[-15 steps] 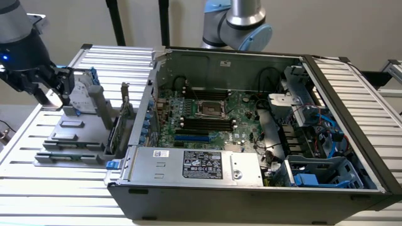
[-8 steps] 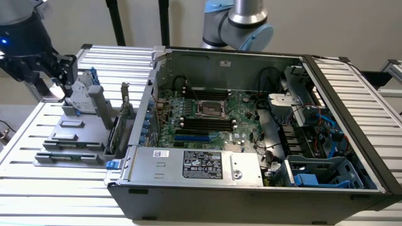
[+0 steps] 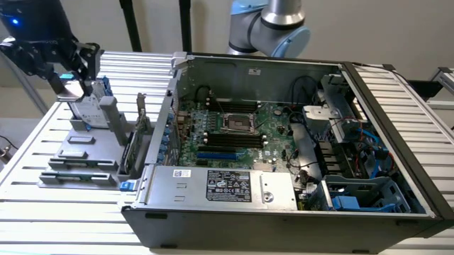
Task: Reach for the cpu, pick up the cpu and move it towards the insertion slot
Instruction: 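Pick up the cpu and move it towards the insertion slot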
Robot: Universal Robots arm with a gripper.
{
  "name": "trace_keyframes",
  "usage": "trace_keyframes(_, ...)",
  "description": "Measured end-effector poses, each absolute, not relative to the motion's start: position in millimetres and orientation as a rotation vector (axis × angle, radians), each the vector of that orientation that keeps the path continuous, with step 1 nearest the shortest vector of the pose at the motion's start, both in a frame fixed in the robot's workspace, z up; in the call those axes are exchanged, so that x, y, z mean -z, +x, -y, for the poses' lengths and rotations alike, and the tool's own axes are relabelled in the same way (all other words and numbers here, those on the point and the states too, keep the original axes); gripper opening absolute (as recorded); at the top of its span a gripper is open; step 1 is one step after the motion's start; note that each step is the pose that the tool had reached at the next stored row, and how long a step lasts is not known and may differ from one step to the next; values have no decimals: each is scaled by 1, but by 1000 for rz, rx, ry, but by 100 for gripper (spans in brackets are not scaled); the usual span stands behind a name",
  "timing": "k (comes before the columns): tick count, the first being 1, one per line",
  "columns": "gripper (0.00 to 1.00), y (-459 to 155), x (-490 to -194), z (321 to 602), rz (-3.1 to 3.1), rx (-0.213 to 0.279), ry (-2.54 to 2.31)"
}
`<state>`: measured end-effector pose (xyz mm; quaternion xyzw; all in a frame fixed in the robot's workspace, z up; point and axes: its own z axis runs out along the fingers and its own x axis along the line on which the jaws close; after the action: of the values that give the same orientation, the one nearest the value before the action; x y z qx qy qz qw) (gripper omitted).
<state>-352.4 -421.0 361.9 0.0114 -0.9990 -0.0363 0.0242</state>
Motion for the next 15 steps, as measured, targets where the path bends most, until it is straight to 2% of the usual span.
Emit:
trace_keyframes(7, 55, -321, -379, 421, 3086, 120, 38)
trace_keyframes(15, 55, -284, -382, 421, 3085, 137, 39)
